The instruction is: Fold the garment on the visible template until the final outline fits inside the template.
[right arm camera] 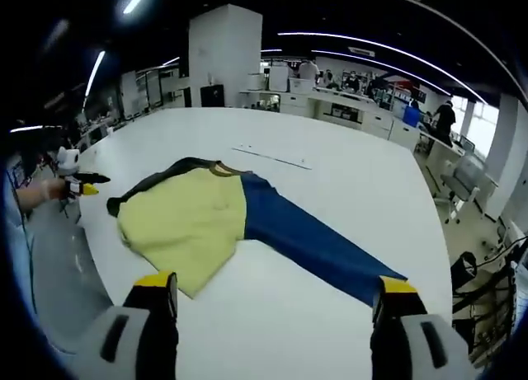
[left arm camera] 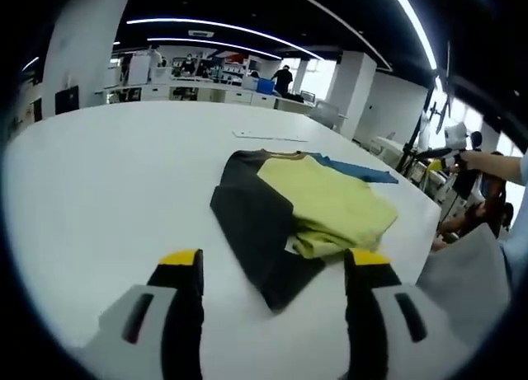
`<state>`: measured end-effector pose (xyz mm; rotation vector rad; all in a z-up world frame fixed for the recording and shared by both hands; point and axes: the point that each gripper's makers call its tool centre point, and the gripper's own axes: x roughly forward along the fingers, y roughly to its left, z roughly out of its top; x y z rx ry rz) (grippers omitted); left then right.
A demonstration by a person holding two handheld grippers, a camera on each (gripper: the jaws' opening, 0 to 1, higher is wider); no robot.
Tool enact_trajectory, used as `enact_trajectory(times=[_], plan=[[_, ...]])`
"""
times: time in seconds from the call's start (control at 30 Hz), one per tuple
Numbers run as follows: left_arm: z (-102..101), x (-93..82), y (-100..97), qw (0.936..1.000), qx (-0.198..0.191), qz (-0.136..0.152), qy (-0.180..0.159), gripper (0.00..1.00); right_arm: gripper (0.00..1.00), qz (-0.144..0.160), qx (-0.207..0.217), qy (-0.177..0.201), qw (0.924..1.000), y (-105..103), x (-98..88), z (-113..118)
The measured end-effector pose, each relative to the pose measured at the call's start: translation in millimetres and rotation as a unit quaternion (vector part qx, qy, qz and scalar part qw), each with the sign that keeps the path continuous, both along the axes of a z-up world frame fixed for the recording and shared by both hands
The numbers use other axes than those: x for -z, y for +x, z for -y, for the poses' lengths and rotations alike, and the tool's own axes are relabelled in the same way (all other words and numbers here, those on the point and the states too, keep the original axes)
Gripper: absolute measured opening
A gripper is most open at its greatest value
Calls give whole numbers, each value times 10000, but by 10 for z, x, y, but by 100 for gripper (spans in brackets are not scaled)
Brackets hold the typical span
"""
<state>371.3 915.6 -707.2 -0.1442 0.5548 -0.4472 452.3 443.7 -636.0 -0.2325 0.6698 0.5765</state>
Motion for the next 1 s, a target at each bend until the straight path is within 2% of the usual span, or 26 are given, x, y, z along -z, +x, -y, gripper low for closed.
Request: enact_trajectory(times=[0.13,0.23,0.27,0.3,0.63,0.73,0.87,1.0], plan=[[17,150,-47,9997,57,-233,-32,52,99,-9,-71,4,10000,-109,16,-62],[23,199,-43,9991,259,-306,108,45,98,-30,-66,19,10000,-152,33,-45],[0,268,-60,9977,403,-446,305,42,98,-32,-55,21,10000,-159,37,-35],[2,293,-57,9971,456,-498,343,39,98,-45,-33,15,10000,-166,46,-13],[100,499,-42,9937,605,-914,214,24,96,-40,118,43,9999,-243,29,106],[95,540,-47,9934,588,-953,239,18,95,-38,158,58,9999,-255,34,130],[59,542,-38,9934,473,-1018,235,1,95,-50,199,76,9998,-275,45,145],[11,467,14,9940,347,-1017,205,0,94,-41,229,92,9997,-280,50,159]])
